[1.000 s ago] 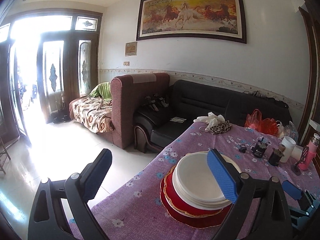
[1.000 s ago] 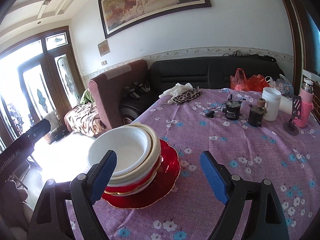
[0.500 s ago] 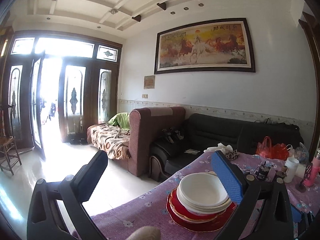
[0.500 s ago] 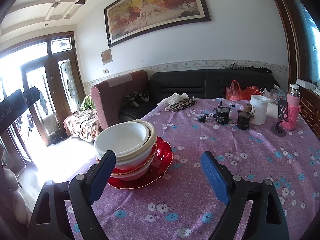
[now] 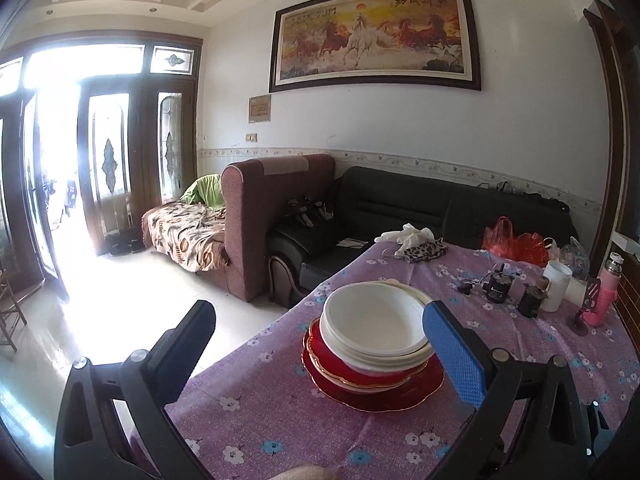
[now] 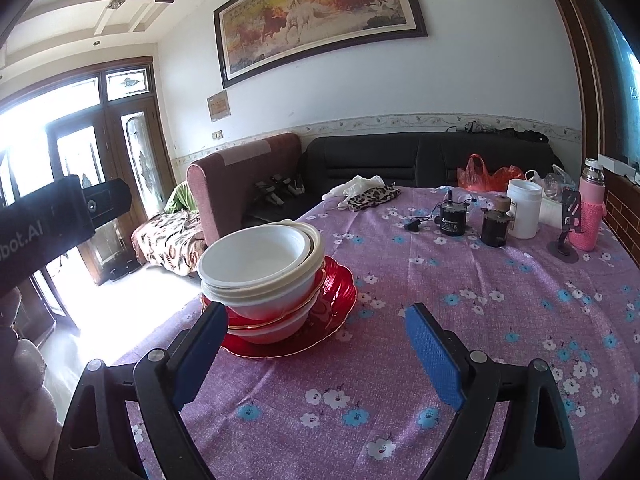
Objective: Organize plates and bowls
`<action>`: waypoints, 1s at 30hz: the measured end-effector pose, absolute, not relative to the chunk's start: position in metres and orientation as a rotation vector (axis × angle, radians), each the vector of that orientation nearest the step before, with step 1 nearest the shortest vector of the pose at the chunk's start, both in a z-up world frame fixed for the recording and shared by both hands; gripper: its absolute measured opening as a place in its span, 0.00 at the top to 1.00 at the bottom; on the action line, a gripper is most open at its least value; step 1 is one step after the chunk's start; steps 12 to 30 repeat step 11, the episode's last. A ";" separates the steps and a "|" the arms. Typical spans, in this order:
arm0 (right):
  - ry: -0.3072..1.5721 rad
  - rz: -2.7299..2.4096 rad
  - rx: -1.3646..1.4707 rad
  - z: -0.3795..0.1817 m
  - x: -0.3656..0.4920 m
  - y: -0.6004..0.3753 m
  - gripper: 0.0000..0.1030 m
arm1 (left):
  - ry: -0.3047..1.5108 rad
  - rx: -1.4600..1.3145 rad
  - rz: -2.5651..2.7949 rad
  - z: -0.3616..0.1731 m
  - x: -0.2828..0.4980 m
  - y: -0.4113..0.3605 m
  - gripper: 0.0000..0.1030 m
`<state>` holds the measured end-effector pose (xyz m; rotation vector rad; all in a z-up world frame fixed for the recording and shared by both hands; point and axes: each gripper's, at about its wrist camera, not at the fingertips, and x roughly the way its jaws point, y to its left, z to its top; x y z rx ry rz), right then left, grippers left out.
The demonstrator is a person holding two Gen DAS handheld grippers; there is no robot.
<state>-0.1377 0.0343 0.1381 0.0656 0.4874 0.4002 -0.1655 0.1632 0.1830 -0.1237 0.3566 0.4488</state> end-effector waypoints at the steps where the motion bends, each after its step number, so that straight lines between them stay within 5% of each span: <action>1: 0.489 0.400 0.061 0.138 -0.138 0.036 0.10 | 0.369 -0.128 0.455 0.180 -0.163 0.167 0.00; 30: 0.530 0.430 0.004 0.118 -0.136 0.069 0.09 | 0.448 -0.197 0.463 0.156 -0.151 0.196 0.00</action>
